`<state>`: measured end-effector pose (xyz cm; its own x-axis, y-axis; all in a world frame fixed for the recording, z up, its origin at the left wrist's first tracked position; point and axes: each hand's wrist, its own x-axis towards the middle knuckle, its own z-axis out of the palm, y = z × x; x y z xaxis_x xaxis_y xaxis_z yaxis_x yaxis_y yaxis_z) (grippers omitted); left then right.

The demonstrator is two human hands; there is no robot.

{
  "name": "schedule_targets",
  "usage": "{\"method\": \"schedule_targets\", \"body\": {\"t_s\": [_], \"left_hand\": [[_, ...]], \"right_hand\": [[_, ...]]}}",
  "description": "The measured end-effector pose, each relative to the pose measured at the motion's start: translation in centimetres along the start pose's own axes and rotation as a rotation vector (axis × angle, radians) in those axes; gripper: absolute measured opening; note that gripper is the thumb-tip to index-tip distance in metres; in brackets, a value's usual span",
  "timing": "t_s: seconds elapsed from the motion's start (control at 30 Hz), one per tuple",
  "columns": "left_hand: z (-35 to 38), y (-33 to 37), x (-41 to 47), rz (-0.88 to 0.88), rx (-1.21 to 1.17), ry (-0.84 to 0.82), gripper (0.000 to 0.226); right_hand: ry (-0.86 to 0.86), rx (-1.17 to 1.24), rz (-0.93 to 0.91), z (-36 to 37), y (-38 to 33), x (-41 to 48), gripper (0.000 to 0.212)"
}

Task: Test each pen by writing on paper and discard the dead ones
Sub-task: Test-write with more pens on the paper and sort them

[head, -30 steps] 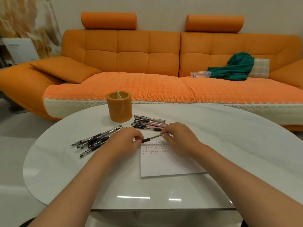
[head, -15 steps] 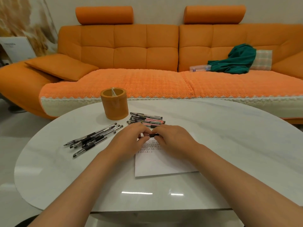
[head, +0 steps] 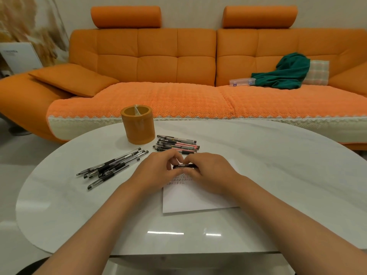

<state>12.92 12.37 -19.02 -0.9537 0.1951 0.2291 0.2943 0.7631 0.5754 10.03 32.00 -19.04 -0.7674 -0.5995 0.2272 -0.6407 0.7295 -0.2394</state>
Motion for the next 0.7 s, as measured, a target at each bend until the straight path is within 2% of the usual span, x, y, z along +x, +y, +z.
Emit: {"method": "schedule_targets", "body": {"t_s": [0.2,0.43,0.6,0.7], "left_hand": [[-0.4,-0.1,0.2,-0.023,-0.089,0.017,0.009],[-0.6,-0.4,0.3,-0.022,-0.140,0.037,0.008],[-1.0,-0.8,0.2,-0.031,-0.108,0.026,0.008],[-1.3,-1.0,0.2,-0.045,-0.007,0.035,0.008]], "right_hand": [[-0.019,0.033,0.004,0.2,0.1,0.1,0.026],[0.089,-0.072,-0.011,0.6,0.1,0.1,0.026],[0.001,-0.019,0.042,0.2,-0.5,0.4,0.031],[-0.034,0.028,0.078,0.0,-0.4,0.2,0.043]]}}
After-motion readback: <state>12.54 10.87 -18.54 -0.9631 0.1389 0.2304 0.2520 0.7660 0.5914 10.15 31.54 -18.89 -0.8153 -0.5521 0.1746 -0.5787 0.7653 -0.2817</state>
